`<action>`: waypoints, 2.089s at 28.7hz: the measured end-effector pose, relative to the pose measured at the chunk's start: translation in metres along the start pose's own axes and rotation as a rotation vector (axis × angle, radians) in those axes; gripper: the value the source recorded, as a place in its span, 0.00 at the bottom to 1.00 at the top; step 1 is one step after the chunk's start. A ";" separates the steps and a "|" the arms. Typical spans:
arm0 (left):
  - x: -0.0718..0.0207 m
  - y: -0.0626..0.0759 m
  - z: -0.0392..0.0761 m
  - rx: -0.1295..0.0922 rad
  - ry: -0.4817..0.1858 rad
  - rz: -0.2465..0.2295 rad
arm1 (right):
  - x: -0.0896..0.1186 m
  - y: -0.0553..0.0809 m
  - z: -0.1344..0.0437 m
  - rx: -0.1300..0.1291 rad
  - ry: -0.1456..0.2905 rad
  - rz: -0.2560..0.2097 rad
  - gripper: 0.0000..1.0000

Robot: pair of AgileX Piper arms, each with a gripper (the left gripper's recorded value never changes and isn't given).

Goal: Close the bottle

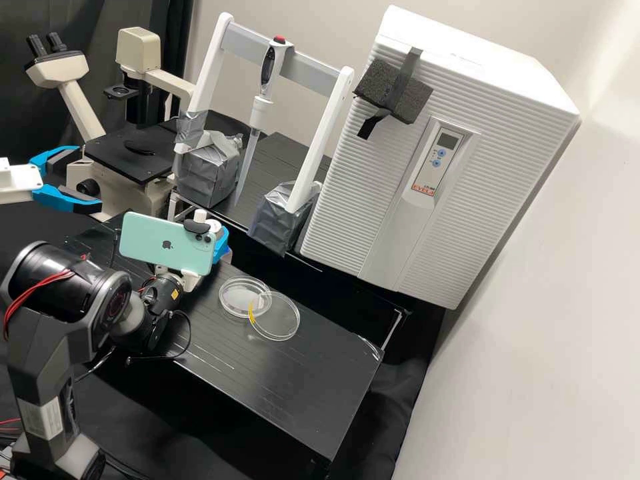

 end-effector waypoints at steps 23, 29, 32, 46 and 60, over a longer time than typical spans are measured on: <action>-0.0044 0.001 -0.003 0.001 0.018 0.002 | 0.012 0.001 0.000 0.001 0.004 0.009 1.00; -0.0044 0.001 -0.003 0.001 0.018 0.002 | 0.012 0.000 0.001 0.001 -0.012 -0.005 1.00; -0.0044 0.001 -0.003 0.001 0.018 0.002 | 0.012 -0.002 0.003 0.001 -0.030 -0.026 1.00; -0.0044 0.001 -0.003 0.001 0.018 0.002 | 0.009 0.002 0.001 -0.001 -0.027 -0.019 1.00; -0.0026 0.001 -0.001 0.019 0.050 0.020 | -0.033 0.005 -0.014 -0.022 0.024 0.017 1.00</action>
